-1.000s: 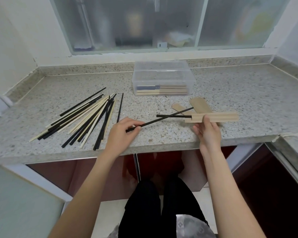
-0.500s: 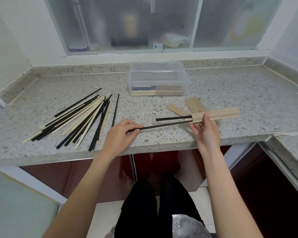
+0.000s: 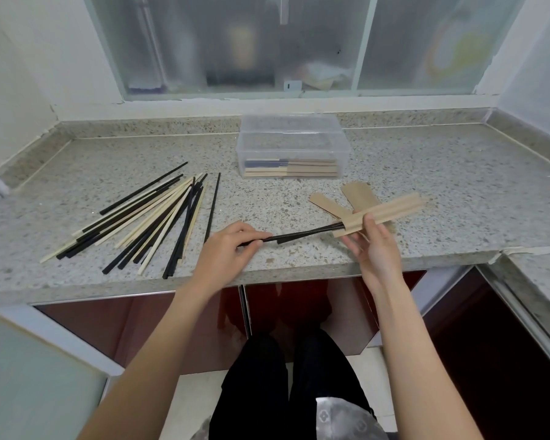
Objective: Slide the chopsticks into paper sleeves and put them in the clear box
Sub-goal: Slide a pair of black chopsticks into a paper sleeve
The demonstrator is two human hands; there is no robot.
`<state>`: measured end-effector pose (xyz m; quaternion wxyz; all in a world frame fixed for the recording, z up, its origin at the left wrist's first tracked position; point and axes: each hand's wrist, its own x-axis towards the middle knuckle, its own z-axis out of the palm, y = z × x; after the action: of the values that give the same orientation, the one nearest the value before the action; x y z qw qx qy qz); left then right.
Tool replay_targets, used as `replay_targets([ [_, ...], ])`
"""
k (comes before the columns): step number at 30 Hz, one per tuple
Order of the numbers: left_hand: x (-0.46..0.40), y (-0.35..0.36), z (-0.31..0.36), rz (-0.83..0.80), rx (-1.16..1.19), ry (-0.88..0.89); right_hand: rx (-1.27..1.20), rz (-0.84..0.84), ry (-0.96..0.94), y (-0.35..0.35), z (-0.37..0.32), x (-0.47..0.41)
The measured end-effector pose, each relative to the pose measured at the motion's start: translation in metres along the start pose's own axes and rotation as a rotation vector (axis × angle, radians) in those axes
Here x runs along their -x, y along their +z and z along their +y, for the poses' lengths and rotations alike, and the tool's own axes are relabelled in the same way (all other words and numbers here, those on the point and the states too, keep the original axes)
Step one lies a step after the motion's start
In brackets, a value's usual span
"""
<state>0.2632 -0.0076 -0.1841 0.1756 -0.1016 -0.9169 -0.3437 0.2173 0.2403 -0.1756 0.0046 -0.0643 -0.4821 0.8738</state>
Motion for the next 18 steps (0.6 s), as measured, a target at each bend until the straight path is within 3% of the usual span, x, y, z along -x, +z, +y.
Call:
replay_targets([
  [5,-0.002,0.013,0.013,0.122,0.073,0.026,-0.005,-0.017,0.038,0.007,0.010,0.003],
  [8,-0.003,0.025,0.024,0.244,0.001,0.096,-0.028,0.022,0.026,0.012,0.014,0.005],
  [10,-0.005,0.028,0.030,0.300,0.043,0.035,-0.053,0.063,-0.007,0.014,0.013,0.006],
  [14,-0.020,0.022,0.043,0.240,0.749,-0.450,-0.077,0.091,-0.045,0.012,0.008,0.006],
  [18,-0.028,0.028,0.051,0.221,0.984,-0.475,-0.046,0.072,-0.037,0.015,0.011,0.010],
])
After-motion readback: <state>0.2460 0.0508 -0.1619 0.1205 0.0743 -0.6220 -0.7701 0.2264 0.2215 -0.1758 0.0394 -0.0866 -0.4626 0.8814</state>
